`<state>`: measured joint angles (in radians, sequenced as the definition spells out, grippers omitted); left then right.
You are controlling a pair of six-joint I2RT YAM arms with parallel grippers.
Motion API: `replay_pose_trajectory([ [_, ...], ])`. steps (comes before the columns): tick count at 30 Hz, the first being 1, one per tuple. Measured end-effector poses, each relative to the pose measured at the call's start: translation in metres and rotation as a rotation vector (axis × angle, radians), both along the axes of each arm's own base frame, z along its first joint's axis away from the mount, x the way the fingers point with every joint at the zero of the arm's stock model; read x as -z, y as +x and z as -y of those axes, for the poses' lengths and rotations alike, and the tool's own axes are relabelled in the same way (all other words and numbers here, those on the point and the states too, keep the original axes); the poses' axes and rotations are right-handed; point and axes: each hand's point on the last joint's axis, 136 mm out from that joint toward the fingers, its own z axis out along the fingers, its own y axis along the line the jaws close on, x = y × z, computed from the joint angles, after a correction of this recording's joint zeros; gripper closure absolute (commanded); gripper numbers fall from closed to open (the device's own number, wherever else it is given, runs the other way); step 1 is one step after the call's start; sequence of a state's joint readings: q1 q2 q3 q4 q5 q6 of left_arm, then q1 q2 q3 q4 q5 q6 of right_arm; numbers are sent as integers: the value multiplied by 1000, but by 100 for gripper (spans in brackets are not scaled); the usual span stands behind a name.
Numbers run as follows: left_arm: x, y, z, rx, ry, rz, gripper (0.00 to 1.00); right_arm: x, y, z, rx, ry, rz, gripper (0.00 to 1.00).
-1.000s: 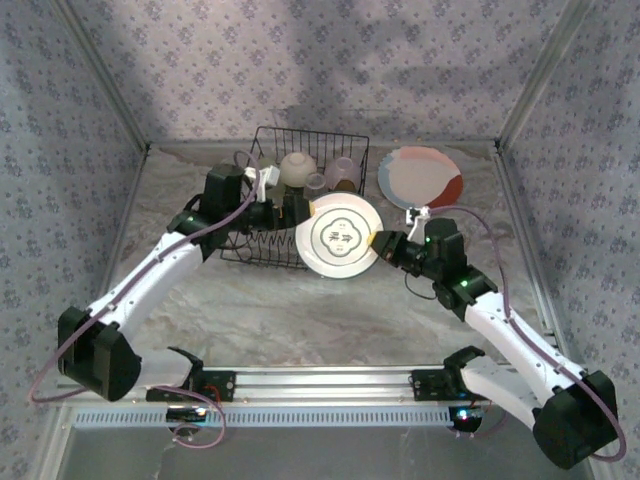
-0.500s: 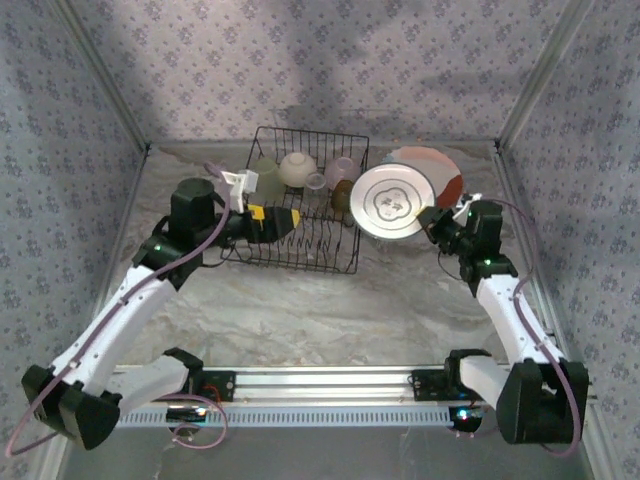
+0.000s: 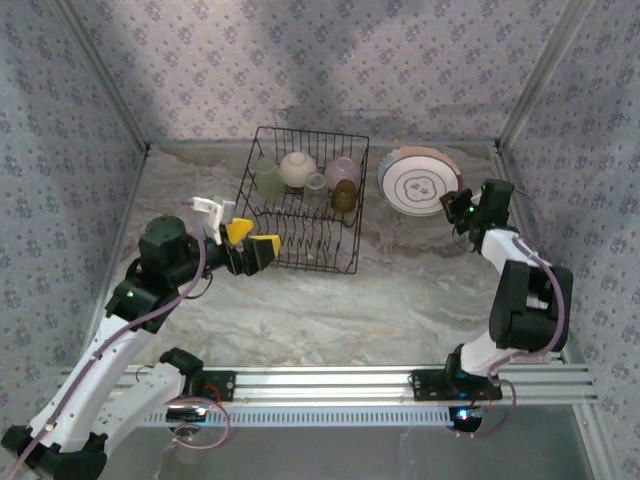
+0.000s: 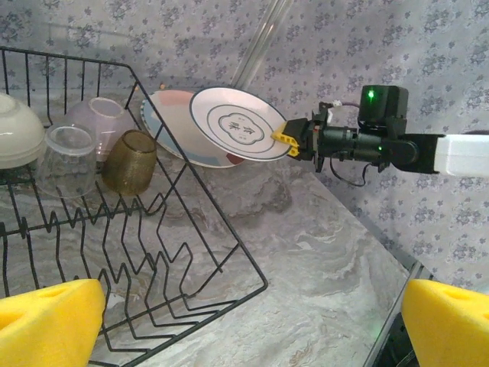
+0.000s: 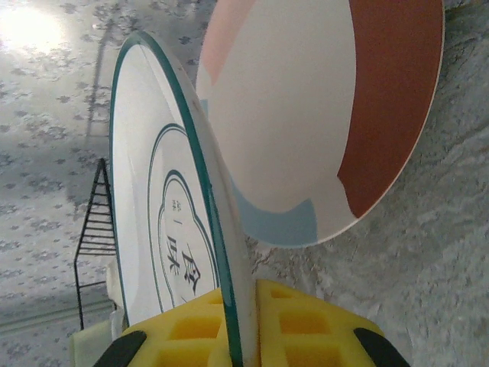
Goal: Unload the mixed dishes from the dish rack
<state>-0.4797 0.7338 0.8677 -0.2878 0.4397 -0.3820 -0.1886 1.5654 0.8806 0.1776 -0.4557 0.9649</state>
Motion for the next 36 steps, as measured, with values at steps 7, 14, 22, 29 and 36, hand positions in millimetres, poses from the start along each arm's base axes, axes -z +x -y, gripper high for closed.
replay_pose_trajectory([
  [7, 3, 3, 0, -8, 11, 0, 1, 24, 44, 8, -4, 8, -23, 100],
  [14, 3, 2, 1, -4, 12, 0, 1, 52, 68, 12, 3, 25, -65, 100],
  [22, 3, 1, 3, 8, 18, 8, 1, 52, 84, 15, 1, 23, -63, 100],
  [29, 6, 2, 5, 12, 23, -1, 1, 50, 94, 17, -4, 15, -48, 100],
  [36, 6, 0, 7, 21, 27, 2, 1, 66, 92, 17, -12, 10, -95, 100],
])
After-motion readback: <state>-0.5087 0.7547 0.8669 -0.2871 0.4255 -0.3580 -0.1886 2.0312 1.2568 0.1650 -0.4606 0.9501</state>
